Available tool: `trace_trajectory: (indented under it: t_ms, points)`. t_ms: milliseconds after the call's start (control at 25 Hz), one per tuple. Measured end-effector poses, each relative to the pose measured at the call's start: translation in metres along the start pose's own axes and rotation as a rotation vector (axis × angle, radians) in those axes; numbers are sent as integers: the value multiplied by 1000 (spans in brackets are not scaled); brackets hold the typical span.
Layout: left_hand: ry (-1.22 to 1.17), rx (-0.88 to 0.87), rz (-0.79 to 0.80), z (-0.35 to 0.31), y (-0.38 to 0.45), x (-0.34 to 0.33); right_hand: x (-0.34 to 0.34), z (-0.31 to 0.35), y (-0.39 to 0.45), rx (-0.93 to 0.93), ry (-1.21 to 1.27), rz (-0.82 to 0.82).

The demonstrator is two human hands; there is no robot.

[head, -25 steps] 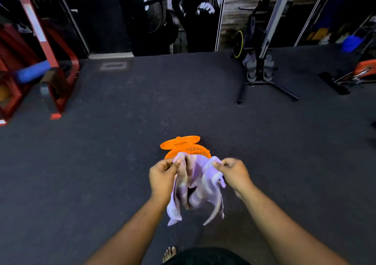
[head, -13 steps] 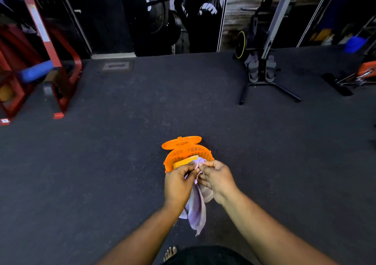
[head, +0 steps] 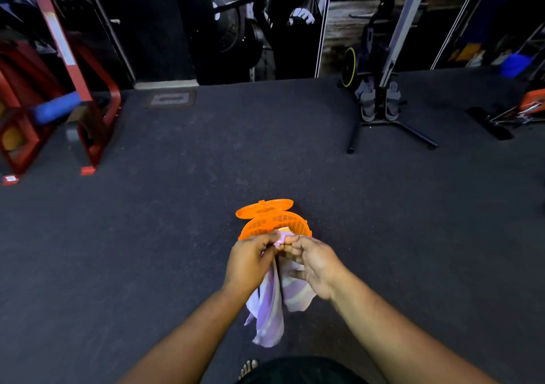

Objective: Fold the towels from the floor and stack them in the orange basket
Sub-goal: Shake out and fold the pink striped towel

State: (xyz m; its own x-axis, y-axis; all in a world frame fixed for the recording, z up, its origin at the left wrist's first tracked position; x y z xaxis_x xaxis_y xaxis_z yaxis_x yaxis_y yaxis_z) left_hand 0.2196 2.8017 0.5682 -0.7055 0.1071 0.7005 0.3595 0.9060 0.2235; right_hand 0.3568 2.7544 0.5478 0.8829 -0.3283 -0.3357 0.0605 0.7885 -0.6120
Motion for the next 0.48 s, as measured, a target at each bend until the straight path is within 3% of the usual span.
trace_trajectory:
  t_ms: [80, 240, 400, 480]
  points:
    - [-109, 21, 17, 4, 7, 8, 4, 8, -2, 76, -133, 14]
    - [-337, 159, 44, 14, 25, 23, 30, 35, -3, 545, -496, -133]
    - [-475, 144, 30, -5, 38, 43, 16, 22, -3, 690, -754, 159]
    - [-555, 156, -21, -17, 41, 52, 4, 15, -6, 754, -864, 170]
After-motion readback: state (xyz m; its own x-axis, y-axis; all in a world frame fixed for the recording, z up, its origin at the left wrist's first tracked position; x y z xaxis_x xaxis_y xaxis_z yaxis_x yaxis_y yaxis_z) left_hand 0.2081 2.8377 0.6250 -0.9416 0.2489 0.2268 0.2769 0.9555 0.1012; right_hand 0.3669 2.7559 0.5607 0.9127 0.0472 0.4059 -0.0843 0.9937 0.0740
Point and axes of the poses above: each hand's wrist, its own y-axis towards the middle knuckle, its own x-axis out of the back of the hand, z = x × y, the point moved 6 cm from there along y, towards the middle knuckle, and after that the axes turned 5 degrees about y, right-handed, at the moved point
